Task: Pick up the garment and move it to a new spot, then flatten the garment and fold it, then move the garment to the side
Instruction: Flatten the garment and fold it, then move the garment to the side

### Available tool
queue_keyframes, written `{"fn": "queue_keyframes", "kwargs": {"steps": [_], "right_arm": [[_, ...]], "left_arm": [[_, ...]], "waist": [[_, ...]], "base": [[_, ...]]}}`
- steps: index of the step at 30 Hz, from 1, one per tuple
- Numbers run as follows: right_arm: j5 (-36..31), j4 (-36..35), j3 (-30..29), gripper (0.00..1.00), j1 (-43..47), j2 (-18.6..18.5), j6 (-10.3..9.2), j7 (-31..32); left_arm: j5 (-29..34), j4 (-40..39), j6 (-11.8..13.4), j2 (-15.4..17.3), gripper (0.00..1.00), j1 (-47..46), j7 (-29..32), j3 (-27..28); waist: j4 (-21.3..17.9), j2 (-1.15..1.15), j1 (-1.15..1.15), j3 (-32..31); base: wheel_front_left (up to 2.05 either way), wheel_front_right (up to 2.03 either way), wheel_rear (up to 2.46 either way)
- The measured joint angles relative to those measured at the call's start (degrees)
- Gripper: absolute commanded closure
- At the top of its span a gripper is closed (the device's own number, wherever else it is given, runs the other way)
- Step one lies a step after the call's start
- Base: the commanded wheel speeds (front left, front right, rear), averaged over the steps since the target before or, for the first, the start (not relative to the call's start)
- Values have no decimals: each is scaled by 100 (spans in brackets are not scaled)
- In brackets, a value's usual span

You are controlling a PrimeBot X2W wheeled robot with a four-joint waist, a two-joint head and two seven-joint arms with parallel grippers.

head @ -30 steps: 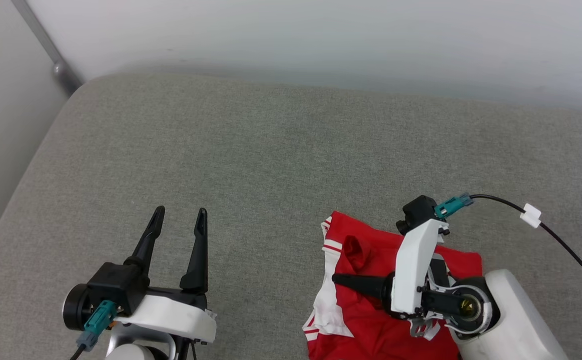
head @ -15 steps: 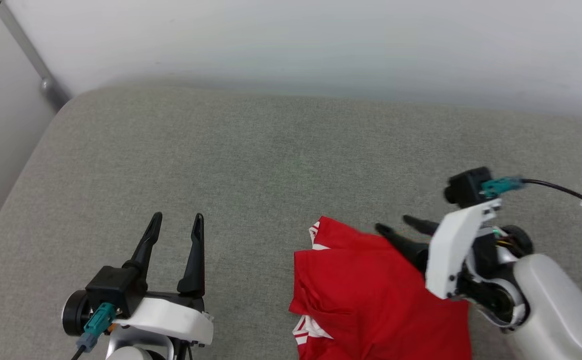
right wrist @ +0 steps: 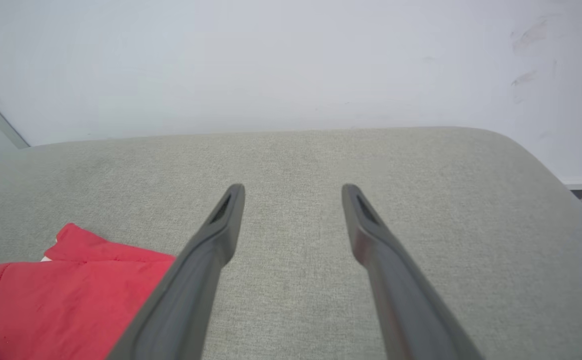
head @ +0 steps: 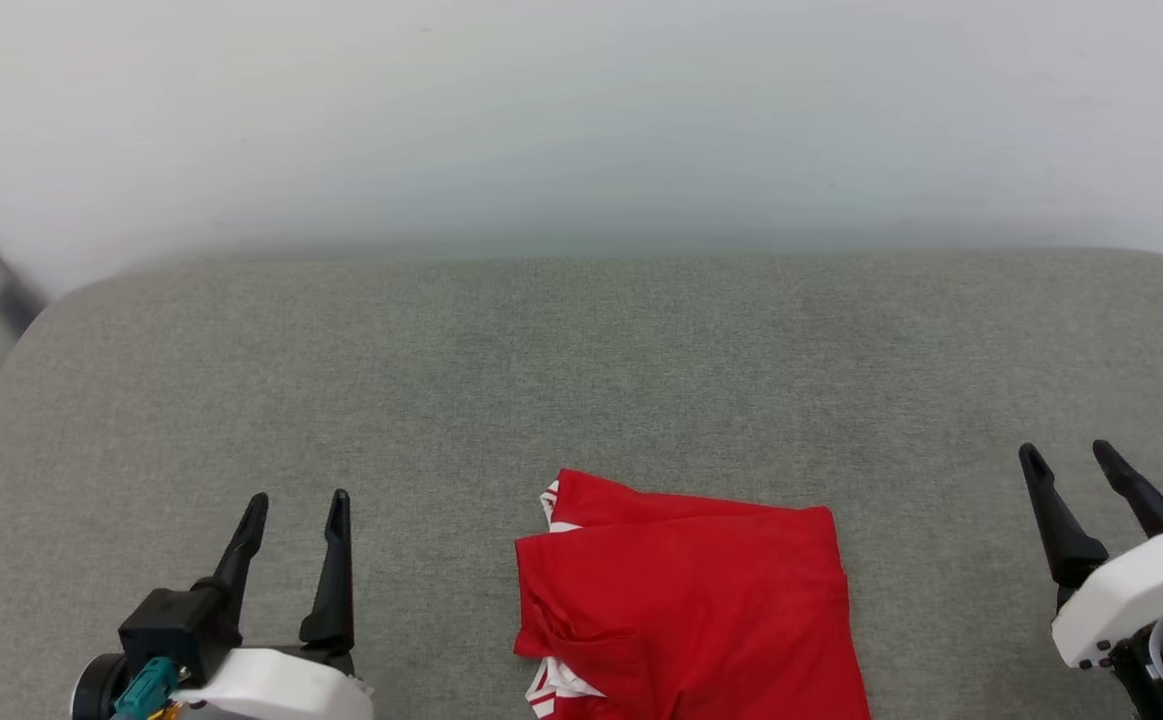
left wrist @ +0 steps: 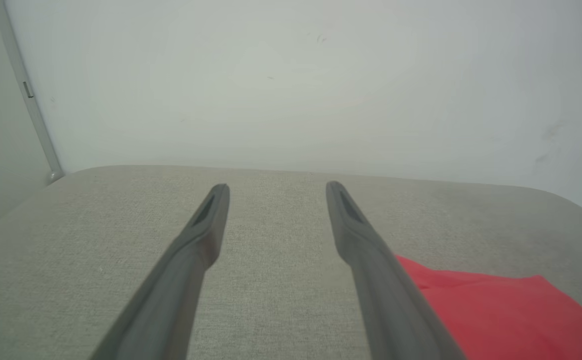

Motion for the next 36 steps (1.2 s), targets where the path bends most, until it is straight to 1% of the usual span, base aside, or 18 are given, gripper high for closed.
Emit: {"fn": "queue_keyframes", "kwargs": {"steps": [2,4,7,12,17,28,31,32,34,36], "right_arm": [[-197,-256,-98,0,215,24,0,-263],[-314,-522,-177,0,437,135,-1,-430],[-525,-933,-211,0,730,296,0,-523],[-688,-1511,-200,0,1110,556,0,-483],[-818,-1857,-168,0,1298,713,0,-352],[-877,-2048,-199,0,1369,862,0,-152],[-803,-2065,-255,0,1417,886,0,-64],[-712,-2061,-324,0,1433,927,0,-35],[-467,-1940,-601,0,1441,961,1,272],[-199,-1701,-1003,0,1443,915,0,605]], "left_arm": [[-7,2,13,63,0,98,-2,78],[-9,12,8,111,0,176,-7,140],[-13,38,-9,115,0,276,-8,211],[-15,116,-37,59,0,393,-8,303],[-11,166,-108,-4,0,437,-8,363],[40,290,-229,-70,0,401,-8,478],[42,298,-241,-114,0,401,-9,516],[42,296,-256,-138,0,401,-8,532],[56,301,-271,-174,0,401,-9,563],[73,294,-258,-235,0,393,-8,630]], "waist": [[-52,0,0,-48],[-80,0,0,-87],[-99,0,0,-127],[-119,0,0,-177],[-124,0,0,-207],[-167,0,0,-174],[-179,0,0,-176],[-181,0,0,-174],[-184,0,0,-163],[-169,0,0,-140]], "base": [[0,0,0],[0,0,0],[0,0,0],[0,0,0],[0,0,0],[0,0,0],[0,0,0],[0,0,0],[0,0,0],[0,0,0]]}}
